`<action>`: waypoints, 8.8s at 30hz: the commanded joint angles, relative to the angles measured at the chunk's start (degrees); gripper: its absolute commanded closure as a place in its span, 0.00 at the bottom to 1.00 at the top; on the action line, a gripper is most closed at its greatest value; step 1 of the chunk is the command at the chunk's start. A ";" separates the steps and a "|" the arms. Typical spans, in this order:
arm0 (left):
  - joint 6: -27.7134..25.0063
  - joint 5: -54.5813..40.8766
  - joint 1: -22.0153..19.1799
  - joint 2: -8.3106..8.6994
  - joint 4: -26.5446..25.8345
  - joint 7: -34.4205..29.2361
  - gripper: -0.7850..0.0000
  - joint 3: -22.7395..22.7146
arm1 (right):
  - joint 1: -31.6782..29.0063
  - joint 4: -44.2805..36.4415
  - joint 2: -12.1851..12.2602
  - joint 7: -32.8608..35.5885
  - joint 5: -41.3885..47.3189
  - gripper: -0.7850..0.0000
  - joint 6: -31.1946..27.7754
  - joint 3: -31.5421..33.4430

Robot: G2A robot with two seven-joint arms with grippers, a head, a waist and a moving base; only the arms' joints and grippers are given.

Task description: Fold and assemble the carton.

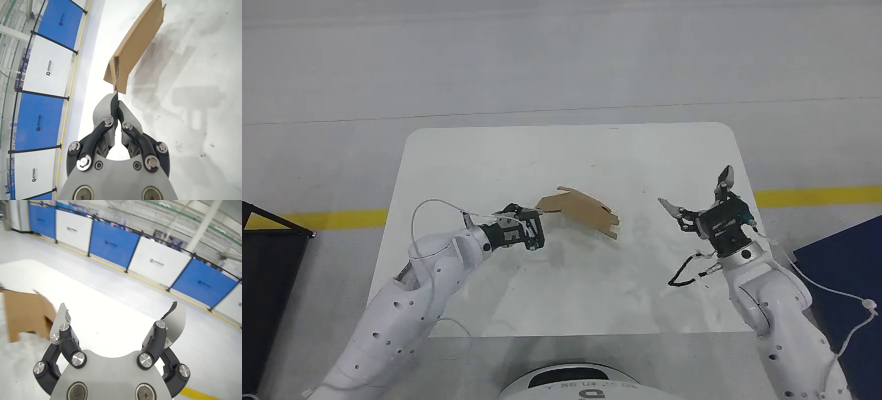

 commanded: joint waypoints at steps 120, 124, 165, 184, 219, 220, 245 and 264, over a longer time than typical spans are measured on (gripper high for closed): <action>13.24 -26.44 25.52 1.09 -9.95 14.28 0.00 -27.14 | 18.37 6.93 1.28 44.31 216.40 1.00 61.71 -15.04; 13.24 -26.44 25.52 1.09 -9.95 14.28 0.00 -27.14 | 18.68 4.83 1.27 45.83 199.64 1.00 51.01 -11.36; 5.30 -48.28 25.39 0.30 -9.00 16.45 0.00 -24.74 | 14.32 2.64 0.31 44.03 97.98 1.00 -22.59 2.15; -24.59 -132.55 3.62 2.40 4.16 -27.77 0.08 -7.56 | 11.57 4.69 2.43 64.95 97.69 1.00 -20.85 0.98; -19.85 -119.18 -7.55 -2.04 11.89 -24.42 1.00 3.74 | 13.82 2.08 4.23 67.87 90.39 0.00 -21.64 0.61; -18.74 -117.84 -7.15 -1.92 12.24 -23.46 1.00 2.65 | 13.82 2.08 4.23 67.87 90.39 0.00 -21.64 0.61; -13.55 -97.81 -3.66 -2.06 8.30 -16.96 1.00 -1.29 | 22.21 0.51 3.61 62.98 67.25 0.00 -20.82 -13.58; -9.45 -102.28 -3.89 -3.00 9.26 -14.98 1.00 -0.98 | 25.73 0.88 4.40 64.14 72.04 0.00 -24.74 -20.01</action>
